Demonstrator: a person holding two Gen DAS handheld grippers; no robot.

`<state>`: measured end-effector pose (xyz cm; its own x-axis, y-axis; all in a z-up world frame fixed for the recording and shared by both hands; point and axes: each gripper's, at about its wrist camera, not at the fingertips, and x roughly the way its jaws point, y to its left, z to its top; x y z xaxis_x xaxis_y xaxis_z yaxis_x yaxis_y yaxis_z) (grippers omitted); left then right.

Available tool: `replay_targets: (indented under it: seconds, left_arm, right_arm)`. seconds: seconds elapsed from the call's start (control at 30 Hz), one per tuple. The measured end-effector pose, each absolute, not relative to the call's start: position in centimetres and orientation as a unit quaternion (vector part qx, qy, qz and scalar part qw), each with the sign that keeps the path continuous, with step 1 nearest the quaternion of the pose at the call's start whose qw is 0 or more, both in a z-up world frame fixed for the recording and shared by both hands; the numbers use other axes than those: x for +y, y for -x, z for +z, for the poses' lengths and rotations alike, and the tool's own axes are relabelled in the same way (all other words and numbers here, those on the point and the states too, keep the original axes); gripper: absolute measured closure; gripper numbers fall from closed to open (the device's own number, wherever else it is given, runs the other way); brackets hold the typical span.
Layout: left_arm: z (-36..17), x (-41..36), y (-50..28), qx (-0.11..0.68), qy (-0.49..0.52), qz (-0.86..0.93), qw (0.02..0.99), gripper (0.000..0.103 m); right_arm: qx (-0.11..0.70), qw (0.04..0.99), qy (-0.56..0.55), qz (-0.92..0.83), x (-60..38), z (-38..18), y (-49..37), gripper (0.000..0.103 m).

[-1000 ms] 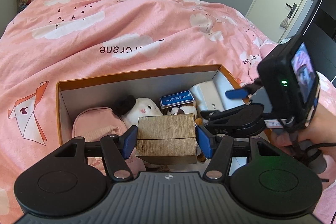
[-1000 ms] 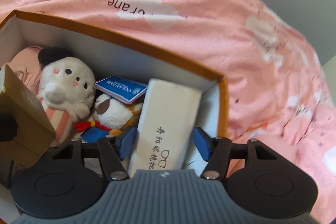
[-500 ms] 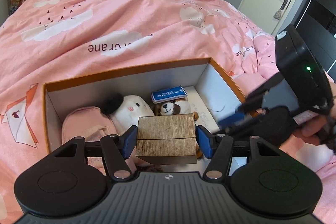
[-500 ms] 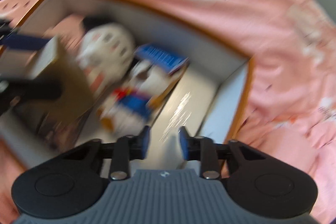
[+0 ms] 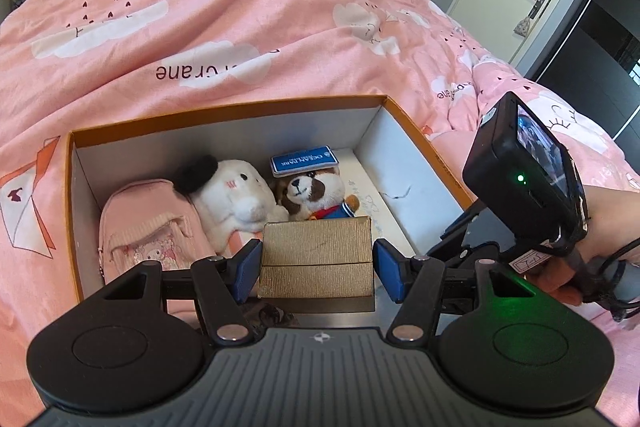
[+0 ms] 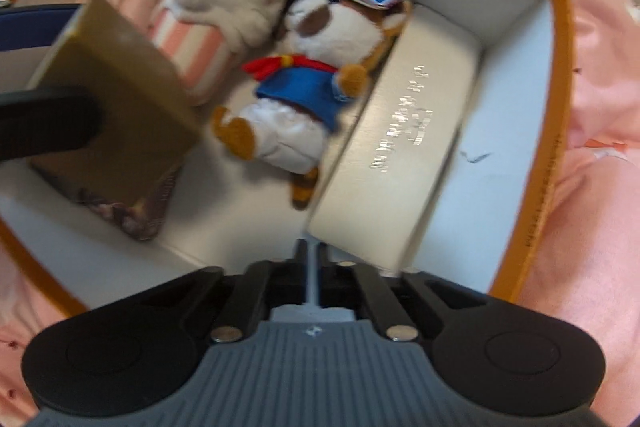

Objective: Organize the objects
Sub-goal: 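Lower the white glasses case into the box and open the right gripper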

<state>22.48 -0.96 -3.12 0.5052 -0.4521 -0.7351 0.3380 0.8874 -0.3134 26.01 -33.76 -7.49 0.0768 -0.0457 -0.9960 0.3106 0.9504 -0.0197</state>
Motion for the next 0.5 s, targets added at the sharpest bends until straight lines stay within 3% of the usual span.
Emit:
replay_targets:
  seconds: [0.17,0.23,0.5]
  left_arm:
    - [-3.7,-1.8,-22.4,0.457,0.072,-0.242,0.853,0.034]
    - [-3.9,-2.1,-22.4,0.469,0.084,-0.243,0.845,0.034]
    - [-5.0,-4.0,-22.6,0.513,0.129,-0.213,0.821,0.034]
  right_arm:
    - [0.668,0.731,-0.058,-0.125,-32.7,-7.3,-25.8,0.103]
    - [0.660,0.740,-0.060,-0.116,-32.6,-6.3,-25.4,0.098]
    - [0.549,0.823,0.007,-0.148,-32.2,0.8,-22.1,0.095]
